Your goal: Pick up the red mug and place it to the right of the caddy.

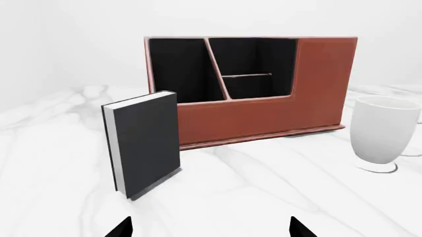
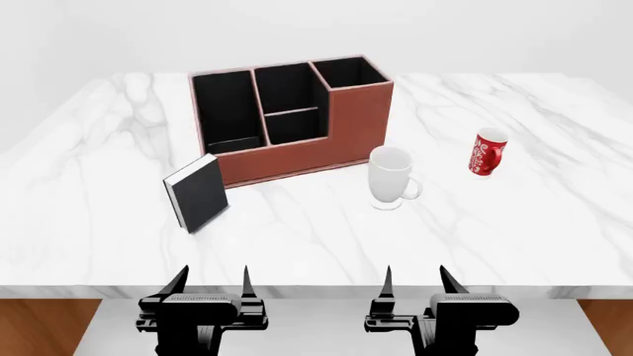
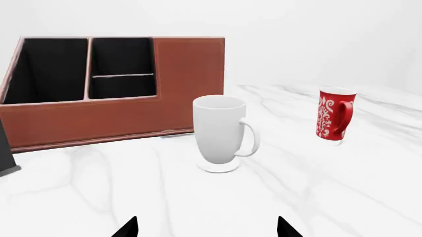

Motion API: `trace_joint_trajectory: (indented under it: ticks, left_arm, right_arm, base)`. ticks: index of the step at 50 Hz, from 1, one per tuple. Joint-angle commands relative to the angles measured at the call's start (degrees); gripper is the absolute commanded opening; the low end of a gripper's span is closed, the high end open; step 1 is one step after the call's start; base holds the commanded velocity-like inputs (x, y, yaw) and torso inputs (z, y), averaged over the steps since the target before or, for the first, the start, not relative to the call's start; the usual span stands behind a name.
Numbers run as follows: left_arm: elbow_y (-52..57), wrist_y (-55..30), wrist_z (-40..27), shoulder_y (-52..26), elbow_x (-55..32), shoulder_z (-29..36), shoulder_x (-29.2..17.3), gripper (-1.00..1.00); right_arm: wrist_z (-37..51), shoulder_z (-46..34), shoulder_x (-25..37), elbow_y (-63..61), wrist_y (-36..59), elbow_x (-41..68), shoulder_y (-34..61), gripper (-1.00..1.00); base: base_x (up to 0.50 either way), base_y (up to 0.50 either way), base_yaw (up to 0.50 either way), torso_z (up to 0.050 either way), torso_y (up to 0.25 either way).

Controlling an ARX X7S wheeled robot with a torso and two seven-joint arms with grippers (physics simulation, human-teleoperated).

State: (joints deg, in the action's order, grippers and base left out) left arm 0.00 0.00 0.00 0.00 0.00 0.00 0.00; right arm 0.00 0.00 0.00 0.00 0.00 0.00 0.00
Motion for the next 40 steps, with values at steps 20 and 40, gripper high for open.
trace_joint_trajectory:
  ticks: [20, 40]
  left_arm:
    - [0.6, -0.8, -4.4, 0.2, -2.4, 4.7, -3.5, 1.00]
    - [-0.3, -0.3, -6.6, -0.3, -3.2, 6.4, -4.8, 1.00]
  right_arm:
    - [3.2, -4.1, 3.6, -0.1, 3.4, 4.3, 0.7, 1.00]
    - [4.8, -5.6, 4.9, 0.1, 2.9, 5.6, 0.8, 1.00]
  base:
    - [0.00, -0.36, 0.00, 0.000, 0.000]
    - [0.00, -0.50, 0.00, 0.000, 0.000]
